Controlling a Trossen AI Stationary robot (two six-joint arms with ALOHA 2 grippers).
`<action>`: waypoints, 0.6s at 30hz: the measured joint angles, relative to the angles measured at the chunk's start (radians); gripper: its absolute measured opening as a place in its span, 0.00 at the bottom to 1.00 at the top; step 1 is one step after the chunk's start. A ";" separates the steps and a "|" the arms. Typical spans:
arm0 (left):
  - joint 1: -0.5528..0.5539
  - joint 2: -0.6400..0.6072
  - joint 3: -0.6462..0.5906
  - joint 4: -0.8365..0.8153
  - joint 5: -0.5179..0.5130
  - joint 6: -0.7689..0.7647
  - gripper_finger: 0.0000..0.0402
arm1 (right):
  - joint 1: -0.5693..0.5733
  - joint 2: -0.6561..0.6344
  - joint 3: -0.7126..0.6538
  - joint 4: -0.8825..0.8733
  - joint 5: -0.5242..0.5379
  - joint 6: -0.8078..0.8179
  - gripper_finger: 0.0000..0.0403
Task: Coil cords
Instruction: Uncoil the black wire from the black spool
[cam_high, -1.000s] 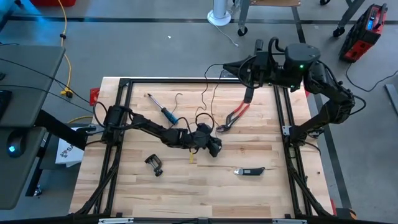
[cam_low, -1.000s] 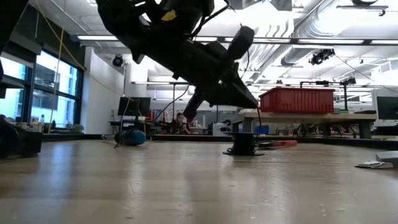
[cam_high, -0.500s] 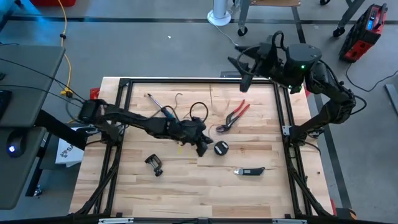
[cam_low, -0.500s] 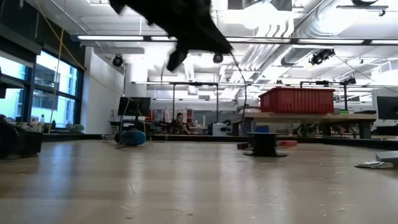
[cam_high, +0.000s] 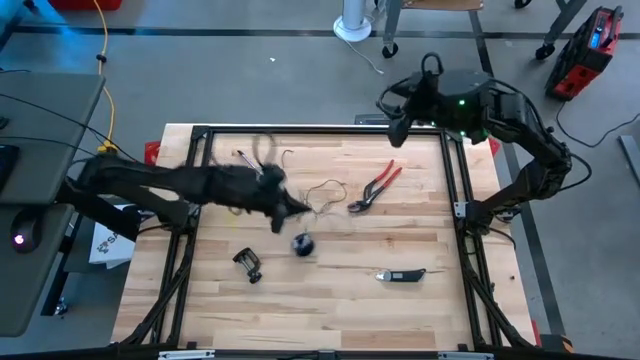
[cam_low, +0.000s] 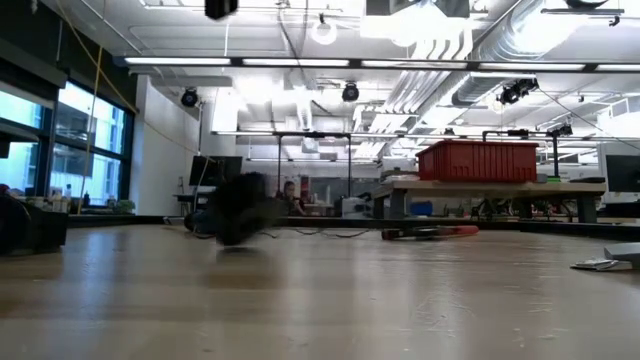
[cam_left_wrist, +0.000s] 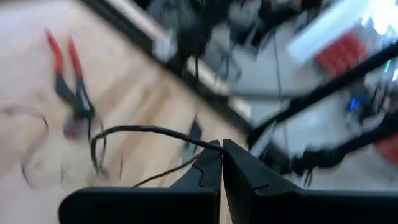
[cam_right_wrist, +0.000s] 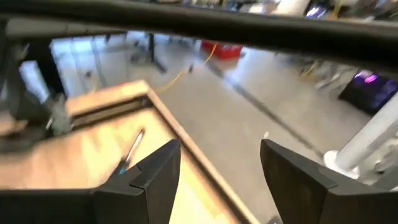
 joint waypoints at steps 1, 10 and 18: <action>0.008 -0.026 0.000 -0.004 -0.021 -0.006 0.00 | -0.001 0.000 -0.001 -0.022 -0.025 0.007 0.54; 0.093 -0.195 0.000 0.125 -0.123 -0.040 0.00 | -0.001 0.000 -0.003 -0.155 -0.097 0.044 0.54; 0.137 -0.149 0.162 0.105 -0.124 0.033 0.00 | 0.016 0.033 -0.003 -0.258 -0.226 0.068 0.54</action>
